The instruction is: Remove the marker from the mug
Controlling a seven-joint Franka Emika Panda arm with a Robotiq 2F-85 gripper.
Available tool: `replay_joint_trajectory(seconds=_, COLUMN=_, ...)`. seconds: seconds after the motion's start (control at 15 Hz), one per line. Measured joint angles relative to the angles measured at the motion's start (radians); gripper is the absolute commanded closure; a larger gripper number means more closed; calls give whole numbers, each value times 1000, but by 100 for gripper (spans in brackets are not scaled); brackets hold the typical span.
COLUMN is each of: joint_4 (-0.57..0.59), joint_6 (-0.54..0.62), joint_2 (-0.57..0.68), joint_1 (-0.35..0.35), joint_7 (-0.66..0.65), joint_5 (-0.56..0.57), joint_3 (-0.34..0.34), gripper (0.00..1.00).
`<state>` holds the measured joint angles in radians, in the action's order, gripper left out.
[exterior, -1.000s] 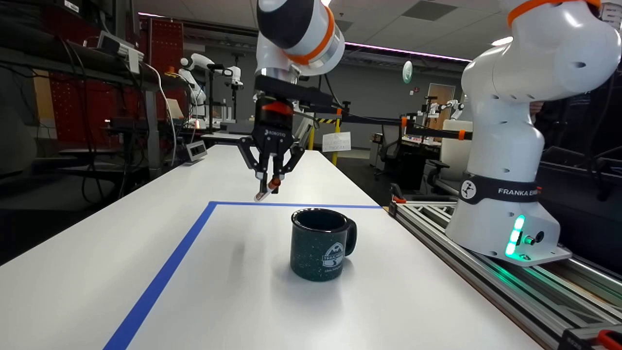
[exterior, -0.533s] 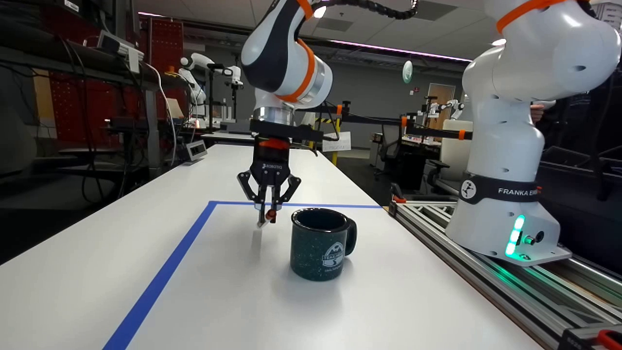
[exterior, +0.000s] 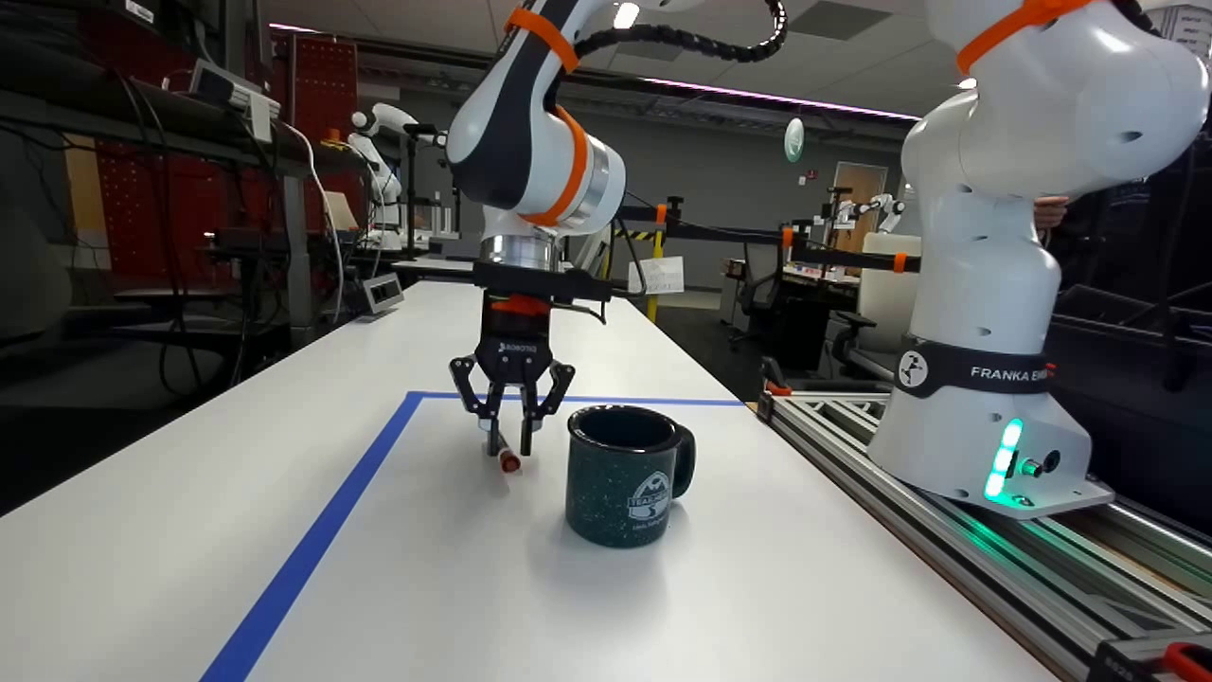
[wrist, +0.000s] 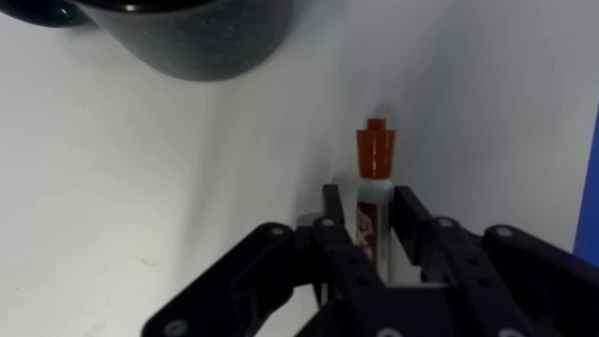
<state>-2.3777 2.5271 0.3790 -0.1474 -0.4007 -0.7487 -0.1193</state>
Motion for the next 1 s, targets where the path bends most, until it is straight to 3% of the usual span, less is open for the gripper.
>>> replay_joint_trajectory(seconds=0.27, joint_4=6, joint_6=-76, joint_2=12, joint_1=19, joint_7=-69, joint_5=110, joint_3=-23, gripper=3)
replay_joint_trajectory(seconds=0.33, joint_4=6, joint_6=-93, joint_2=5, joint_1=32, joint_7=-103, joint_5=165, joint_3=-35, gripper=0)
replay_joint_trajectory(seconds=0.73, joint_4=5, joint_6=-199, joint_2=-153, joint_1=134, joint_7=-287, joint_5=614, joint_3=-100, gripper=0)
replay_joint_trajectory(seconds=1.0, joint_4=-18, joint_6=-185, joint_2=-273, joint_1=136, joint_7=-240, joint_5=695, joint_3=-62, gripper=0)
